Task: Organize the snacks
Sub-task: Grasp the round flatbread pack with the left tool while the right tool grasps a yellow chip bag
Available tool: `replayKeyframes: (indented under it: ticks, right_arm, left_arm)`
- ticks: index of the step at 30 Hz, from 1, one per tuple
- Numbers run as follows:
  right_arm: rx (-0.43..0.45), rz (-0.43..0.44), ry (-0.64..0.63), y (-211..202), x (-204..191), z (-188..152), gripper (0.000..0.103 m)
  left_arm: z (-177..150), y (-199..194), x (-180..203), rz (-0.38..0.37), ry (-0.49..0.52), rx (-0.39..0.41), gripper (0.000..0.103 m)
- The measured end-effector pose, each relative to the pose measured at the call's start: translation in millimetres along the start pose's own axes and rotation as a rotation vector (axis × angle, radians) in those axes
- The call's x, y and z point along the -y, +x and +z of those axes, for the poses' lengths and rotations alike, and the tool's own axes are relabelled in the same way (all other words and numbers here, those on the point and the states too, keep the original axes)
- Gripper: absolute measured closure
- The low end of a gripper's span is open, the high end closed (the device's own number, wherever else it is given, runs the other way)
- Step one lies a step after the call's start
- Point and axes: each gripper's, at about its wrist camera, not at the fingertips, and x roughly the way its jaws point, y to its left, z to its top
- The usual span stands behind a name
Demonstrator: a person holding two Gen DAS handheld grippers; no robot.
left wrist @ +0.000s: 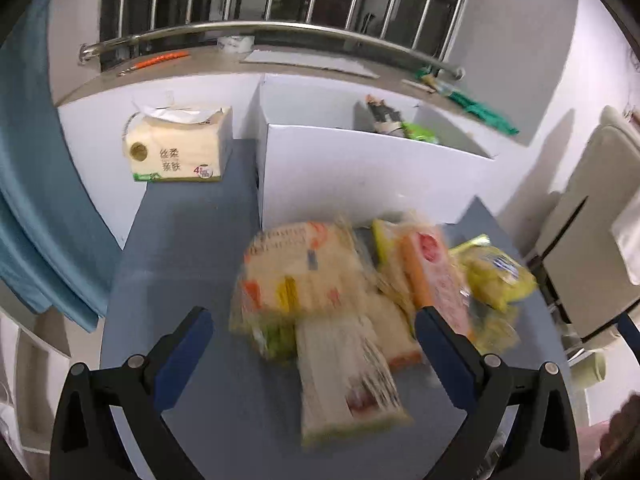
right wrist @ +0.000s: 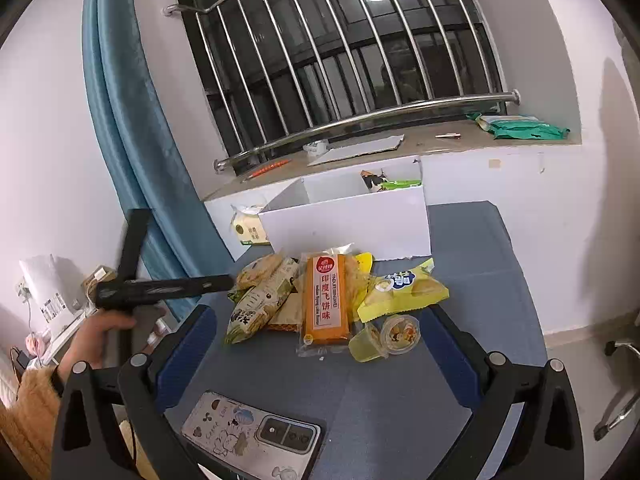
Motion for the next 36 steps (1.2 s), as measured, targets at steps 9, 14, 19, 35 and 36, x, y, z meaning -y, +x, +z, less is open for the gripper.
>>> replayKeyframes:
  ticks: [9,14,19,35,36]
  right_arm:
    - [-0.021,-0.014,0.006,3.2,6.2,-6.3,0.000]
    - [-0.037,-0.014,0.025,7.5,10.1,-9.8,0.000]
    - [-0.046,-0.026,0.032,13.1,14.1,-10.1,0.000]
    - [-0.303,-0.222,-0.080,143.3,53.8,28.4,0.000]
    - [-0.332,-0.222,-0.084,153.0,55.4,30.0,0.000]
  left_arm:
    - [22.7,52.4,-8.9,-0.030,-0.035,-0.111,0.001]
    - [21.0,54.0,-16.2,-0.084,-0.048,-0.101,0.023]
    - [11.3,16.6,-4.3,-0.089,0.015,0.005,0.023]
    - [-71.1,-129.9,11.7,-0.226,0.045,0.242,0.023]
    - [-72.6,-130.5,10.7,-0.220,0.048,0.242,0.023]
